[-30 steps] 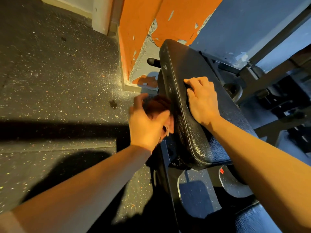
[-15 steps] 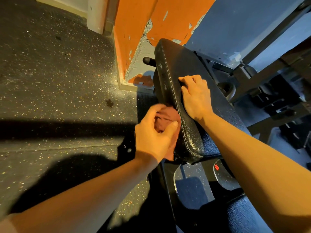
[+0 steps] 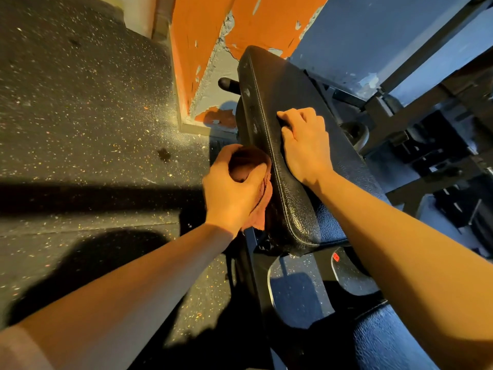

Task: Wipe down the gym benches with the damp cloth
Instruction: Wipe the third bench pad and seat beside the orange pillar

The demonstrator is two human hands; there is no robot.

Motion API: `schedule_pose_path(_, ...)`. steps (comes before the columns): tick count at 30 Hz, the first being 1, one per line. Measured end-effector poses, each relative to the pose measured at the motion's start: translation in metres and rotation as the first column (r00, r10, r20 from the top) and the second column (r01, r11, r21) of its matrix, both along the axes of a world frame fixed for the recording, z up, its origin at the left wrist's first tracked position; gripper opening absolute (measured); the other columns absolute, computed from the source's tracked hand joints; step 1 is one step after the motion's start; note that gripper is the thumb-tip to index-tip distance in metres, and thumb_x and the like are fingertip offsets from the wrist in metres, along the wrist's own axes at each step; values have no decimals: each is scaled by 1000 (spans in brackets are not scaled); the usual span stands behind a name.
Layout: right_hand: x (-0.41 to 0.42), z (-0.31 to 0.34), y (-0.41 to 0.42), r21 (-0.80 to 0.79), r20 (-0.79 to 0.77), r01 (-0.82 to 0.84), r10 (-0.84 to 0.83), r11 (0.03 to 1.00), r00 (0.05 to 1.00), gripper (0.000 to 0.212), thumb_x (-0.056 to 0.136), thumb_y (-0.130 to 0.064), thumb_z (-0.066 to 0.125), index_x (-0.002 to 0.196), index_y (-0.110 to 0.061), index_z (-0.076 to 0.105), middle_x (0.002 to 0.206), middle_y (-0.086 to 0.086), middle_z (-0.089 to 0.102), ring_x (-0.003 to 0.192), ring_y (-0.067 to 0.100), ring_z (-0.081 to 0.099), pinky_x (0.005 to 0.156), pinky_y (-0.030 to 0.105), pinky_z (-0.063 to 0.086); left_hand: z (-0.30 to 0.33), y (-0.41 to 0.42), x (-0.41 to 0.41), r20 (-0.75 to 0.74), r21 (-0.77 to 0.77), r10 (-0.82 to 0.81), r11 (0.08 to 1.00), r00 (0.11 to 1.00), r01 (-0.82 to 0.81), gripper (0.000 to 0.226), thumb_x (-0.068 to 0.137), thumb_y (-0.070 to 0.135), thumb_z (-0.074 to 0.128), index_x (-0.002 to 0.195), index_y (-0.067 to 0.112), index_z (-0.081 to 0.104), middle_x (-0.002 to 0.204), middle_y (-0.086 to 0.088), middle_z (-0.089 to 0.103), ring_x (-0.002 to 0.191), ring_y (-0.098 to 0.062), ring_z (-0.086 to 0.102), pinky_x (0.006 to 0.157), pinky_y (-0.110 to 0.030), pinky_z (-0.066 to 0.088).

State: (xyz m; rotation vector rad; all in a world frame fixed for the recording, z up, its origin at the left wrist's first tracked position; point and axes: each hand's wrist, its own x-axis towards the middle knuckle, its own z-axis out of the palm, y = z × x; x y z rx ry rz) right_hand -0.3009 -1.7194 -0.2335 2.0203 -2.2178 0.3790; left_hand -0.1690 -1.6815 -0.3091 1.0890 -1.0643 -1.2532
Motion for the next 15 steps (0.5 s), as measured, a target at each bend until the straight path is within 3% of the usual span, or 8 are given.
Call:
schedule_pose_path(3,0,0,0,2,-1,5,-5,1000,1000,33,100,-22,39,130,-20,54,128,6,47,116,24,40,97,41,35,-2,30,8,-6,-76,-75,994,997,75,32,76,29,73,102,36,56,94,14,67,90,0,64,79,-12,47)
schedule_pose_path(8,1,-1,0,3,-24,11,-11,1000,1000,33,101,-22,39,131,-19,54,128,7,47,116,26,41,96,45,37,-3,54,17,-46,-185,-159,972,986,148,33,82,8,74,101,31,60,90,14,69,88,-2,66,79,-11,47)
schedule_pose_path(11,1,0,0,1,-12,6,-6,1000,1000,33,101,-22,39,131,-20,54,128,7,47,116,25,41,97,45,37,-2,25,13,37,-65,-100,993,994,102,37,78,14,78,96,38,56,88,17,65,86,2,63,81,-14,49)
schedule_pose_path(13,1,1,1,-1,7,7,-7,1000,1000,33,101,-23,39,131,-20,54,128,5,47,117,23,40,99,44,37,-4,1,13,-11,84,25,996,1000,-24,32,77,16,77,95,32,56,92,11,63,92,-7,63,88,-29,52)
schedule_pose_path(15,0,2,1,-2,18,4,-4,1000,1000,34,101,-23,38,131,-21,54,129,4,47,118,22,40,99,41,36,-1,-20,20,-81,166,148,977,986,-133,33,79,16,76,104,22,55,101,4,60,102,-18,59,82,-29,53)
